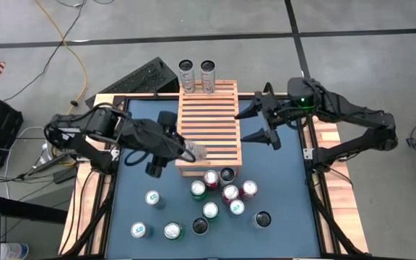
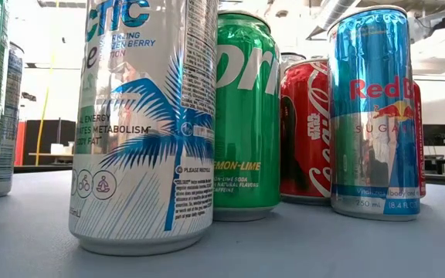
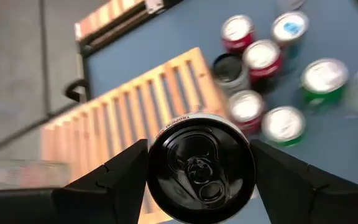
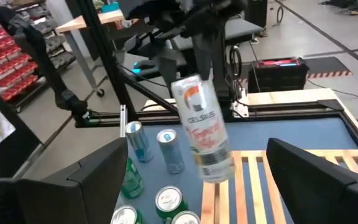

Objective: Place canned beverage on shelf
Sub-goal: Put the white yellow soda can on the shelf aligned with the other white yellow soda cans

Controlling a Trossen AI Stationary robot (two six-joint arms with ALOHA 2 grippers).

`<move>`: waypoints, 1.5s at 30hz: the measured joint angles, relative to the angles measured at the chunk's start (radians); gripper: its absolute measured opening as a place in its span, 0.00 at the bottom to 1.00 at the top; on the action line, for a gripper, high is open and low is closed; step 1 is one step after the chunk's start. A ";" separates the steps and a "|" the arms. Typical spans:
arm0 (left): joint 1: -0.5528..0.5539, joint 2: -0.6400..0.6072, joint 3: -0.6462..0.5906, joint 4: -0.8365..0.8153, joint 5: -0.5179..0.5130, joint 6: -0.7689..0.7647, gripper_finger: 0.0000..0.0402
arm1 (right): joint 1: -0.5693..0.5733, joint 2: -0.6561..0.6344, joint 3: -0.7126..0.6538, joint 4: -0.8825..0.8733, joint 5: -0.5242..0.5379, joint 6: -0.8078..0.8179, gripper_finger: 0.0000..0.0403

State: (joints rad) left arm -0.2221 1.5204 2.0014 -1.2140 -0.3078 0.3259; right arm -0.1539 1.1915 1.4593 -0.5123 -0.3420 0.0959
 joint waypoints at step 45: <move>0.065 0.087 0.001 0.253 0.074 0.785 0.59 | -0.051 0.548 0.455 -0.373 -0.495 -0.356 0.90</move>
State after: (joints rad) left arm -0.1571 1.6069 2.0026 -0.9614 -0.2334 1.1105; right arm -0.2047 1.7398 1.9144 -0.8858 -0.8368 -0.2602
